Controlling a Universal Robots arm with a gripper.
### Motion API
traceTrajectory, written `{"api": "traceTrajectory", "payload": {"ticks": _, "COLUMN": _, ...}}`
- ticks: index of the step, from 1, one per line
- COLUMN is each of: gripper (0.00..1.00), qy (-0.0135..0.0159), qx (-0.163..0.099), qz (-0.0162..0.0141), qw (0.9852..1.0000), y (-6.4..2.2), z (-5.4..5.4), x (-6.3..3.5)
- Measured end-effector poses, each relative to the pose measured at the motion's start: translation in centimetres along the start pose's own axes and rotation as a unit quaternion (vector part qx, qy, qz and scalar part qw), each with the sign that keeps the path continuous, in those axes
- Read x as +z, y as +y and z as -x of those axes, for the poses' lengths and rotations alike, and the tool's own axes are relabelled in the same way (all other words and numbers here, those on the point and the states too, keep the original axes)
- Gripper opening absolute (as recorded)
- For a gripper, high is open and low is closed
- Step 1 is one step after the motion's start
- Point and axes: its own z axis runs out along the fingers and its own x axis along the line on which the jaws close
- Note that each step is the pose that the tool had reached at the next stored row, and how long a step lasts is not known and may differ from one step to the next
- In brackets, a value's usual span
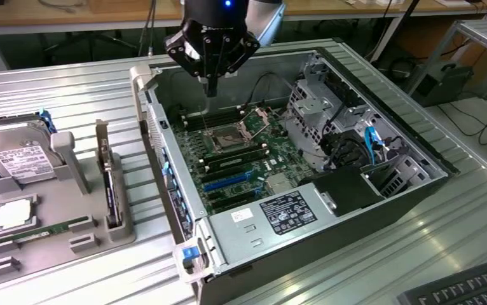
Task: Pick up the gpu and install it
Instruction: 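Reach for the gpu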
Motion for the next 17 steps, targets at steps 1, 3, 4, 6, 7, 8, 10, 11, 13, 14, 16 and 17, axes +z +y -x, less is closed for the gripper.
{"api": "traceTrajectory", "payload": {"ticks": 1, "gripper": 0.11, "qy": 0.0000, "qx": 0.000, "qz": 0.0000, "qw": 1.0000, "y": -0.11, "z": -0.4, "x": -0.01}}
{"api": "traceTrajectory", "payload": {"ticks": 3, "gripper": 0.11, "qy": 0.0000, "qx": 0.000, "qz": 0.0000, "qw": 1.0000, "y": -0.34, "z": -1.3, "x": -0.04}}
{"api": "traceTrajectory", "payload": {"ticks": 4, "gripper": 0.11, "qy": 0.0000, "qx": 0.000, "qz": 0.0000, "qw": 1.0000, "y": -0.45, "z": -1.7, "x": -0.06}}
{"api": "traceTrajectory", "payload": {"ticks": 6, "gripper": 0.11, "qy": 0.0000, "qx": 0.000, "qz": 0.0000, "qw": 1.0000, "y": -0.73, "z": -2.5, "x": -0.06}}
{"api": "traceTrajectory", "payload": {"ticks": 7, "gripper": 0.11, "qy": 0.0000, "qx": 0.000, "qz": 0.0001, "qw": 1.0000, "y": -0.88, "z": -3.0, "x": -0.06}}
{"api": "traceTrajectory", "payload": {"ticks": 8, "gripper": 0.11, "qy": 0.0000, "qx": 0.000, "qz": 0.0000, "qw": 1.0000, "y": -1.11, "z": -3.6, "x": -0.07}}
{"api": "traceTrajectory", "payload": {"ticks": 10, "gripper": 0.11, "qy": 0.0000, "qx": 0.000, "qz": 0.0000, "qw": 1.0000, "y": -1.53, "z": -4.8, "x": -0.07}}
{"api": "traceTrajectory", "payload": {"ticks": 11, "gripper": 0.11, "qy": 0.0000, "qx": 0.000, "qz": 0.0000, "qw": 1.0000, "y": -1.81, "z": -5.6, "x": -0.09}}
{"api": "traceTrajectory", "payload": {"ticks": 13, "gripper": 0.11, "qy": 0.0000, "qx": 0.000, "qz": 0.0000, "qw": 1.0000, "y": -2.12, "z": -6.7, "x": -0.07}}
{"api": "traceTrajectory", "payload": {"ticks": 14, "gripper": 0.11, "qy": 0.0000, "qx": 0.000, "qz": 0.0000, "qw": 1.0000, "y": -2.24, "z": -7.1, "x": -0.05}}
{"api": "traceTrajectory", "payload": {"ticks": 16, "gripper": 0.11, "qy": 0.0000, "qx": 0.000, "qz": 0.0000, "qw": 1.0000, "y": -2.46, "z": -8.0, "x": 0.01}}
{"api": "traceTrajectory", "payload": {"ticks": 17, "gripper": 0.11, "qy": 0.0000, "qx": 0.000, "qz": 0.0000, "qw": 1.0000, "y": -2.56, "z": -8.5, "x": 0.08}}
